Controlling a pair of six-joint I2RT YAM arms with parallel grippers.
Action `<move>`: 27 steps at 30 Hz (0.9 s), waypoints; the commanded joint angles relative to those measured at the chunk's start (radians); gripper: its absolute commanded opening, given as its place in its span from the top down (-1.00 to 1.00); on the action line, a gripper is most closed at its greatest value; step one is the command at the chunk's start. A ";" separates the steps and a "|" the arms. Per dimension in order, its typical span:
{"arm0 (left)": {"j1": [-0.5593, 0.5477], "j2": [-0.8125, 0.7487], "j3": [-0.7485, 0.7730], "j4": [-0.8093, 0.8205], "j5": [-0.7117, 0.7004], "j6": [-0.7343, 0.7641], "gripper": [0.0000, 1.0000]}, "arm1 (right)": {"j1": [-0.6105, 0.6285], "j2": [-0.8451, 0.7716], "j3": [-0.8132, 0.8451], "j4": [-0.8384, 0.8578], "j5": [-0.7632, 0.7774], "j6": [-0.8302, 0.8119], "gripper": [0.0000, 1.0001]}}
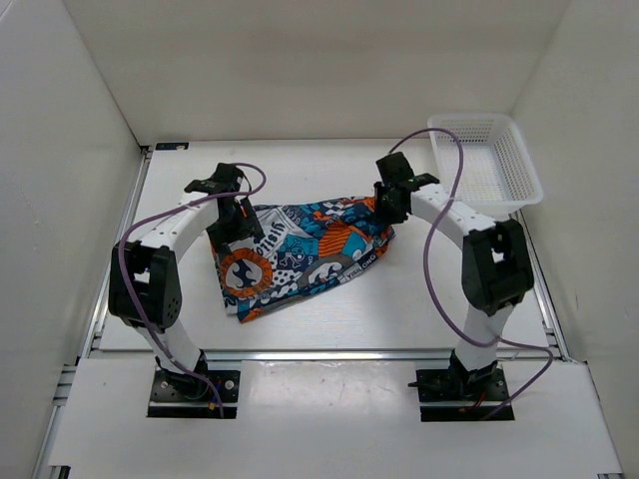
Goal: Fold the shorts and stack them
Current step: Fold the shorts
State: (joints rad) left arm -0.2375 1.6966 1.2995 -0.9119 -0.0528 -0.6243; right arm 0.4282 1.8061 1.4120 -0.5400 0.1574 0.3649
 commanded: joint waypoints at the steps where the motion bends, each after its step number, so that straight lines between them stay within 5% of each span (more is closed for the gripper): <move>1: -0.003 -0.006 0.038 0.001 -0.013 0.011 -0.70 | -0.028 0.082 0.060 0.005 0.068 -0.038 0.22; 6: -0.003 -0.006 0.029 0.001 -0.015 0.011 -0.70 | -0.063 0.105 0.071 -0.005 0.048 -0.047 -0.45; 12: -0.003 0.005 0.029 0.001 -0.015 0.011 -0.70 | -0.120 0.144 0.071 0.021 -0.042 -0.089 -0.48; 22: -0.003 0.014 0.038 -0.008 -0.015 0.011 -0.70 | -0.169 0.239 0.039 0.109 -0.257 -0.089 -0.19; 27: -0.003 0.014 0.047 -0.008 -0.015 0.011 -0.70 | -0.169 0.262 0.028 0.120 -0.257 -0.080 0.33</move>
State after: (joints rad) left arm -0.2379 1.7267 1.3052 -0.9169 -0.0532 -0.6243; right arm 0.2554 2.0396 1.4475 -0.4431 -0.0708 0.2958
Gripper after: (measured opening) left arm 0.852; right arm 0.372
